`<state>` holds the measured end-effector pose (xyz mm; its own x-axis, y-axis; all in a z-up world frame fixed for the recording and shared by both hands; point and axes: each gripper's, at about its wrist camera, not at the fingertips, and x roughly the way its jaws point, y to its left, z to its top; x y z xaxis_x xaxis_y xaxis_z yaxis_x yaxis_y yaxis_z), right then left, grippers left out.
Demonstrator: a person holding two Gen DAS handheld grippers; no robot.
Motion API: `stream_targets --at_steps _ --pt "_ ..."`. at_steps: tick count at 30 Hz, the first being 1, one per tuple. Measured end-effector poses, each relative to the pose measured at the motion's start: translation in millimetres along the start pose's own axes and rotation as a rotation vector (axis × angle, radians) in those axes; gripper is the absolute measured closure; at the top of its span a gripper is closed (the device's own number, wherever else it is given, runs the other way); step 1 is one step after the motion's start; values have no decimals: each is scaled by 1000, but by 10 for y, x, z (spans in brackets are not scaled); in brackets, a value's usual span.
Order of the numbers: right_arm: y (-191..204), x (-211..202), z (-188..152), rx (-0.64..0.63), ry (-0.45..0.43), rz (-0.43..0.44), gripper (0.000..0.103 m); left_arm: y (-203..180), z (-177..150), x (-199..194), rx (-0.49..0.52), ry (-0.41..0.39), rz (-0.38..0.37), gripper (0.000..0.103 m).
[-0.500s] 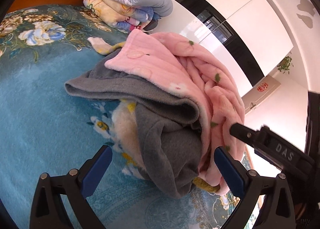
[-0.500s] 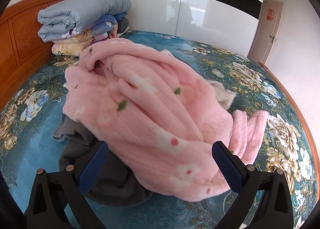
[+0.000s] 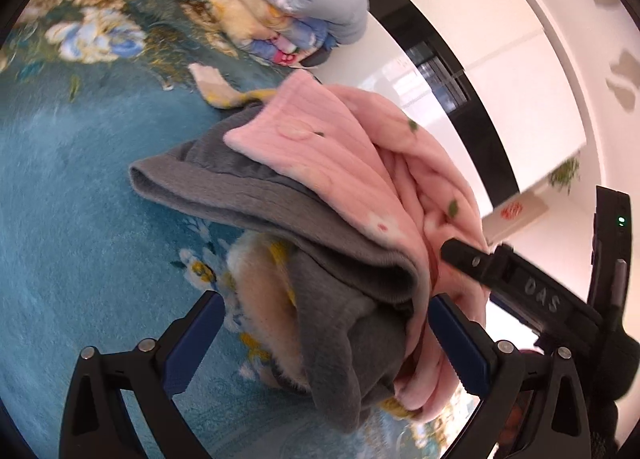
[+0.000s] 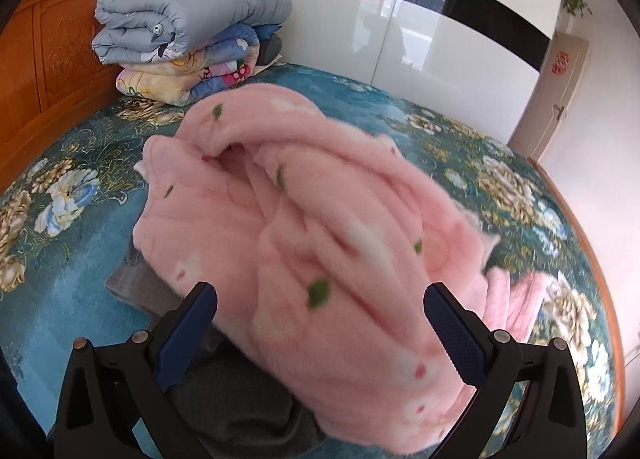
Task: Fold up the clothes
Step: 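Grasp the pink fleece garment with the right gripper and lift it off the pile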
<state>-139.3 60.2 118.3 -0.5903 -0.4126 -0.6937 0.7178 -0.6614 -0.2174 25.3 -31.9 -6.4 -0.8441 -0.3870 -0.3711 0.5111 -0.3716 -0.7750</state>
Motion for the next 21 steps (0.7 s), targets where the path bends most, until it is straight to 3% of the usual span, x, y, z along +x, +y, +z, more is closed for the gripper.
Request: stream_targets --at_steps 5,11,13,15,18,21 --pt "45 129 371 -85 -58 -56 0 113 -11 -12 -65 9 21 0" --pt "183 459 755 -216 -10 -182 1 168 0 -26 -109 26 58 0" --pt "225 549 783 -246 14 -202 10 178 -18 -48 -98 40 89 0" --pt "236 624 780 -256 49 -198 39 177 -27 -76 -87 58 113 0" --pt "194 605 816 -213 71 -167 65 151 -61 -139 -54 69 132 0" --pt "95 387 887 -154 32 -165 77 103 -128 -194 -30 86 142 0"
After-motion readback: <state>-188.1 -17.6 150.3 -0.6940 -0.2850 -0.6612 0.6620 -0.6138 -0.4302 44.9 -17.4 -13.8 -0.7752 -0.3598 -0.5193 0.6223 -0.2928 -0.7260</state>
